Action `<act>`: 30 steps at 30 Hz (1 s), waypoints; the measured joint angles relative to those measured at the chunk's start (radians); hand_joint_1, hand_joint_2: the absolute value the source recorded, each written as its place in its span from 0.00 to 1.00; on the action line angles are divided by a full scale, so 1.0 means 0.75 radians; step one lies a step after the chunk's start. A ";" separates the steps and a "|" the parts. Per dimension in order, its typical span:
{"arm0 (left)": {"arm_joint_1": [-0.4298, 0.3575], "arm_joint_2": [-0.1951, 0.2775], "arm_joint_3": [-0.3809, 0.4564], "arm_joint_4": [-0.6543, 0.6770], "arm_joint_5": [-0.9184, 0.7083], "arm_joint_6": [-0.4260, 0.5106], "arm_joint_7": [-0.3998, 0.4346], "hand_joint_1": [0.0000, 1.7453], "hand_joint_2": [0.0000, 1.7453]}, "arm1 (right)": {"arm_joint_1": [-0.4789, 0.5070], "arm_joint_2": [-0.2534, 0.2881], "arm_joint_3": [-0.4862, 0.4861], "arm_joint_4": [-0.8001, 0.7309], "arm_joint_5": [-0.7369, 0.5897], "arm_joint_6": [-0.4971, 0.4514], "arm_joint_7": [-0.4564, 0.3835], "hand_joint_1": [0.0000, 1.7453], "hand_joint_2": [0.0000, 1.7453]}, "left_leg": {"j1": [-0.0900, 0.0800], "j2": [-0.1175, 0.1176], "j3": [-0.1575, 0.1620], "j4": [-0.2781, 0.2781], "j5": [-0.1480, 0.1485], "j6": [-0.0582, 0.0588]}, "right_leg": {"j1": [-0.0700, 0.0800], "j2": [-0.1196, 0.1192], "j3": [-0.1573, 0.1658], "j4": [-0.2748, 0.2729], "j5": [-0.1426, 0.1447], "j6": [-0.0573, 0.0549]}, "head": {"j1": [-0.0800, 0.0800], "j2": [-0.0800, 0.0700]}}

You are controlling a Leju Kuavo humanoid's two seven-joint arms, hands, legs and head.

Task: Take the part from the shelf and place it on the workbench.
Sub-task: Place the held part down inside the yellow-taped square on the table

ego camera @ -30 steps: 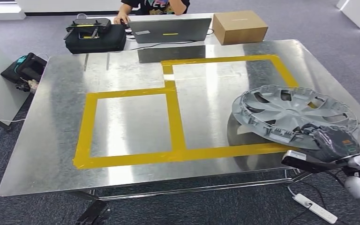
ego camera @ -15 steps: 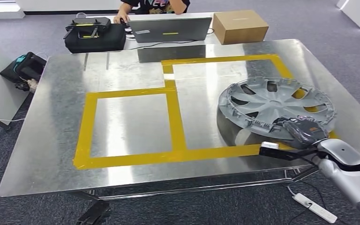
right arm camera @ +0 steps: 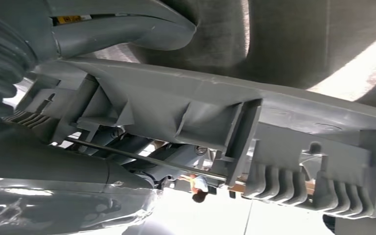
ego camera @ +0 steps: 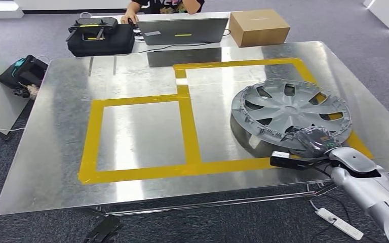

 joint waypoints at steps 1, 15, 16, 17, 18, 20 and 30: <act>0.000 0.000 0.000 0.000 0.003 -0.002 -0.003 0.00 1.00 | -0.005 0.003 0.003 0.014 -0.002 -0.010 -0.003 1.00 1.00 | 0.000 0.000 0.000 0.000 0.000 0.000 | 0.000 0.000 0.000 0.000 0.000 0.000 | 0.000 0.000; -0.004 -0.001 -0.009 0.000 0.011 0.002 -0.003 0.00 1.00 | -0.010 0.048 0.076 -0.049 0.037 -0.113 -0.053 1.00 1.00 | 0.000 0.000 0.007 0.000 0.001 0.000 | 0.000 -0.001 0.007 0.000 0.003 0.001 | 0.000 0.000; -0.005 -0.002 -0.011 0.000 0.011 0.003 -0.002 0.00 1.00 | -0.012 0.048 0.090 -0.073 0.061 -0.107 -0.039 1.00 1.00 | 0.000 0.000 0.007 0.000 0.001 0.000 | 0.000 -0.001 0.007 0.000 0.003 0.001 | 0.000 0.000; -0.004 -0.002 -0.012 0.000 0.011 0.004 -0.002 0.00 1.00 | -0.015 0.048 0.103 -0.095 0.082 -0.101 -0.027 1.00 1.00 | 0.000 0.000 0.007 0.000 0.001 0.000 | 0.000 -0.001 0.007 0.000 0.003 0.000 | 0.000 0.000; -0.004 -0.002 -0.012 0.000 0.011 0.005 -0.001 0.00 1.00 | -0.019 0.048 0.115 -0.111 0.097 -0.097 -0.019 1.00 1.00 | 0.000 0.000 0.007 0.000 0.001 0.000 | 0.000 -0.001 0.007 0.000 0.003 0.000 | 0.000 0.000; -0.003 -0.003 -0.013 0.000 0.013 0.006 -0.001 0.00 1.00 | -0.025 0.045 0.133 -0.136 0.106 -0.094 -0.014 1.00 1.00 | 0.000 0.000 0.007 0.000 0.001 0.000 | 0.001 -0.001 0.007 0.000 0.002 0.000 | 0.000 0.000; 0.005 -0.003 -0.022 0.000 0.023 0.010 0.002 0.00 1.00 | -0.029 0.027 0.181 -0.163 0.090 -0.087 -0.013 1.00 1.00 | -0.001 -0.001 0.007 0.000 0.001 0.000 | 0.000 -0.002 0.008 -0.001 0.003 0.001 | 0.000 0.000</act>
